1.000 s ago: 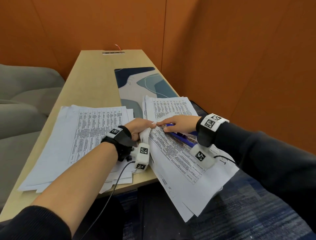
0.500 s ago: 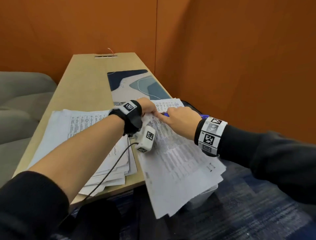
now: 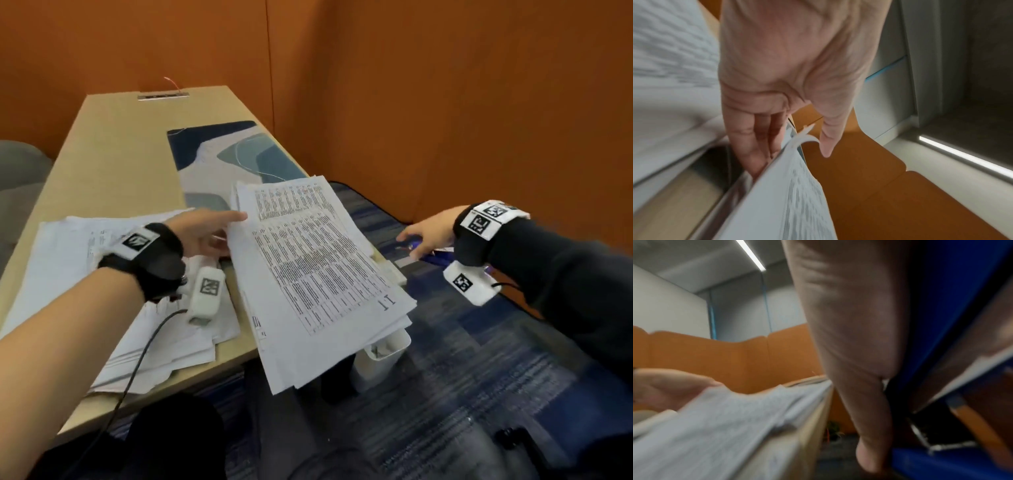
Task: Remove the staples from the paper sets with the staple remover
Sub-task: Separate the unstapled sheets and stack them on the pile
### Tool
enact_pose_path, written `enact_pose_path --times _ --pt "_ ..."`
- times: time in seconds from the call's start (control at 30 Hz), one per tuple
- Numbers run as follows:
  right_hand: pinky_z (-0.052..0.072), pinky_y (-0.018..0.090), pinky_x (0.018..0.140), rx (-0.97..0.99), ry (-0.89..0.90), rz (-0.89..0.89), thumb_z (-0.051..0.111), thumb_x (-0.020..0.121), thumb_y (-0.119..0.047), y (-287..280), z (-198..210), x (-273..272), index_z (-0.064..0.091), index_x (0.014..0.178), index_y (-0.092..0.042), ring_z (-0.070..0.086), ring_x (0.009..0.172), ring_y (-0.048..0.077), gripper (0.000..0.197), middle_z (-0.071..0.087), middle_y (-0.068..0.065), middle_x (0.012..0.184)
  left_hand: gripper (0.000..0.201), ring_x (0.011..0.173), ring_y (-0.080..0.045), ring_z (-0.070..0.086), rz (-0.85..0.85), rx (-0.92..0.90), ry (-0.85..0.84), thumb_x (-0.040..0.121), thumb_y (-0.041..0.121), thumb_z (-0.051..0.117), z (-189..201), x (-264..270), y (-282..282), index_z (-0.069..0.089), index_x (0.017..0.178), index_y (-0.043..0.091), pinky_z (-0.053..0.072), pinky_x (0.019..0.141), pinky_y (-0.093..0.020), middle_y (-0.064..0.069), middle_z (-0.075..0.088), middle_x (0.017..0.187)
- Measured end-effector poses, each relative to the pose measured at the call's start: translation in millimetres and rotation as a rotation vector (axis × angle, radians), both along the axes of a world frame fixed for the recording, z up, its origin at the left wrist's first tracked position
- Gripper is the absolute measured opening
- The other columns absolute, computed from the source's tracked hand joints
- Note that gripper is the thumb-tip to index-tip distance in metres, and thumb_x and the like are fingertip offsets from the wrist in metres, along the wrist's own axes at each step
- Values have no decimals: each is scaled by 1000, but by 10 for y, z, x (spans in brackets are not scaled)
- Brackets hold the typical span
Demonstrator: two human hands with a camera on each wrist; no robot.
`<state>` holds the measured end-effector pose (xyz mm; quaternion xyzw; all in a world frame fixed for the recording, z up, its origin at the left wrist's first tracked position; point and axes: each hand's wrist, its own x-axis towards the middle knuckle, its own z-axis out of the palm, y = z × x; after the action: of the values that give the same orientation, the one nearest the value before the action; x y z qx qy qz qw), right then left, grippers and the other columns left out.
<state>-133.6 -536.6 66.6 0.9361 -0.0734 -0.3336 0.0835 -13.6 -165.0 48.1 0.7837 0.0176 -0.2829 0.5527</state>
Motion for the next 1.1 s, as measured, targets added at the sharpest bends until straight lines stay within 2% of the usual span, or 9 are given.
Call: enact_pose_path --times 0.17,0.3,0.37,0.47,0.57,0.7,0.93,1.0,1.1 --pt "35 30 105 -61 119 -49 51 99 -40 -131 -490 -154 34 149 -32 45 131 20 54 44 -4 148 26 100 -31 66 -137 28 -30 88 3 64 -236 -292 -121 61 113 1 58 81 -40 -18 69 110" --pt "35 32 105 -29 47 -82 54 97 -44 -89 -326 -179 30 151 -31 44 132 22 61 43 -1 150 20 76 -17 68 38 -164 -353 93 -1 53 -51 -404 -213 59 112 3 56 61 -27 -10 67 103" --pt "44 34 93 66 -114 -116 59 92 -46 15 -55 -193 44 140 -23 56 114 24 54 55 5 134 17 74 -13 63 142 -208 -573 93 6 52 214 -381 -205 59 108 10 54 58 -21 -1 64 93" --pt "46 32 73 300 -345 -18 60 91 -48 387 389 -280 50 113 -25 58 81 16 33 62 1 103 17 68 -15 47 327 -186 -794 90 18 50 646 -229 -167 47 74 22 40 60 -24 5 48 73" --pt "41 28 61 443 -421 197 60 92 -46 937 491 -339 50 119 -28 54 70 12 35 59 -7 87 31 56 -11 30 346 -234 -898 88 20 48 936 -87 -187 31 63 24 25 51 -24 4 30 62" --pt "41 32 71 337 -435 511 58 92 -45 1637 73 -312 50 123 -26 60 95 25 37 65 4 107 35 52 -9 21 339 -257 -961 89 16 46 1016 -53 -326 24 63 23 18 48 -23 6 23 61" --pt "42 31 71 309 -487 650 58 93 -43 1985 -190 -324 59 120 -24 58 105 22 34 61 1 113 38 47 -2 24 410 -207 -1023 92 8 42 1060 -56 -290 26 61 23 20 45 -17 7 27 59" --pt "48 33 85 481 -647 627 54 96 -42 1867 -26 -297 63 119 -23 55 109 16 32 60 -2 117 38 49 -3 25 381 -214 -1061 94 9 42 1082 -56 -266 27 61 23 22 46 -16 7 28 60" --pt "38 34 108 719 -1243 434 60 93 -34 1608 337 -91 50 134 -18 44 125 12 45 50 1 134 40 43 -1 25 381 -286 -1086 91 6 42 1107 -46 -257 28 58 24 21 45 -17 11 29 53"
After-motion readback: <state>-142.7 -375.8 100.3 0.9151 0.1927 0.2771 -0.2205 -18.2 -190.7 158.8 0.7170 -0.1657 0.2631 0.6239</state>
